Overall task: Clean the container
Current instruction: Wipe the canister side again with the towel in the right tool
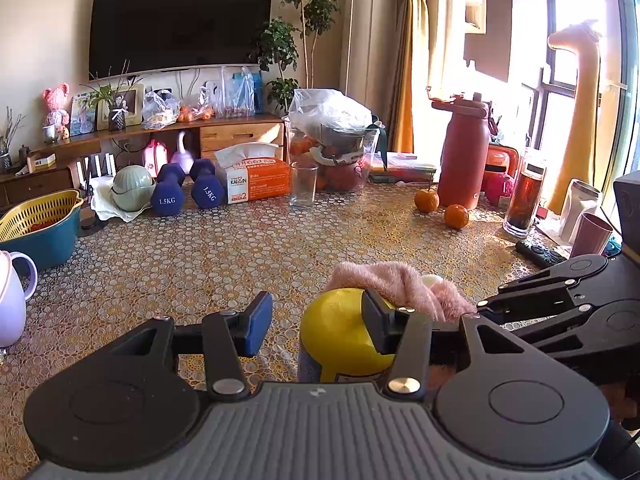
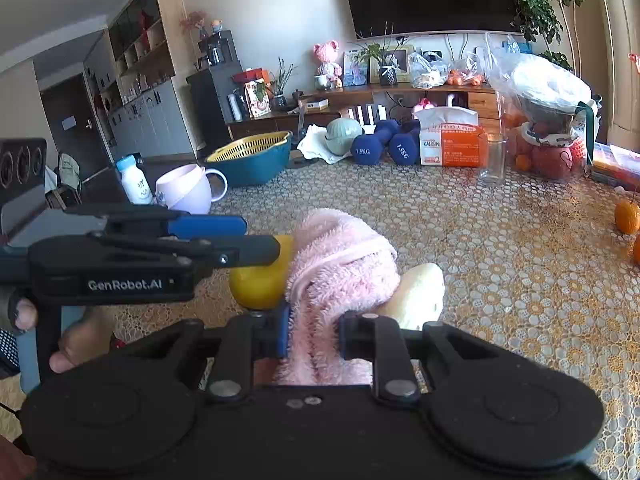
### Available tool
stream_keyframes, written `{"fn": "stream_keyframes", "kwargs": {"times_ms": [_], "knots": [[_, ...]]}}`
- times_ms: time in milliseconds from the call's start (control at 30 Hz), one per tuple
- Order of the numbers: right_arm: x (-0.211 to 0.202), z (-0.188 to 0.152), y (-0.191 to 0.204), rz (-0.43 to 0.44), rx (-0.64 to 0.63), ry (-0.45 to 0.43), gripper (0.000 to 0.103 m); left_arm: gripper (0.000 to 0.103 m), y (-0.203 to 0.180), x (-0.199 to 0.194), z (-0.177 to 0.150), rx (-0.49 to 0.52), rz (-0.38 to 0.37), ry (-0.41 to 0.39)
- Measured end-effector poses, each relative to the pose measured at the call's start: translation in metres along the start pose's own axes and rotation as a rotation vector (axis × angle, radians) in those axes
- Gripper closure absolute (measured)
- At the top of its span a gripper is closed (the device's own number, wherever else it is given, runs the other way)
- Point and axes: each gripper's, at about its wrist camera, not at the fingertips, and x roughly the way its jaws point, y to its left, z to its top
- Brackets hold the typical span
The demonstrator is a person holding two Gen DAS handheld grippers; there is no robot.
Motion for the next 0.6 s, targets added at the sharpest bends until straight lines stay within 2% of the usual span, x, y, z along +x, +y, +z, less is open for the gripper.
{"fn": "stream_keyframes", "kwargs": {"times_ms": [333, 467, 600], "knots": [[0.031, -0.017, -0.001, -0.079, -0.065, 0.085, 0.083, 0.055, -0.002, -0.001, 0.000, 0.011, -0.003, 0.005], [0.016, -0.009, -0.014, -0.098, -0.023, 0.053, 0.083, 0.055, -0.003, -0.002, -0.001, 0.013, -0.005, 0.005], [-0.012, 0.009, -0.037, -0.052, 0.086, -0.029, 0.082, 0.055, -0.003, -0.002, -0.001, 0.013, -0.006, 0.005]]}}
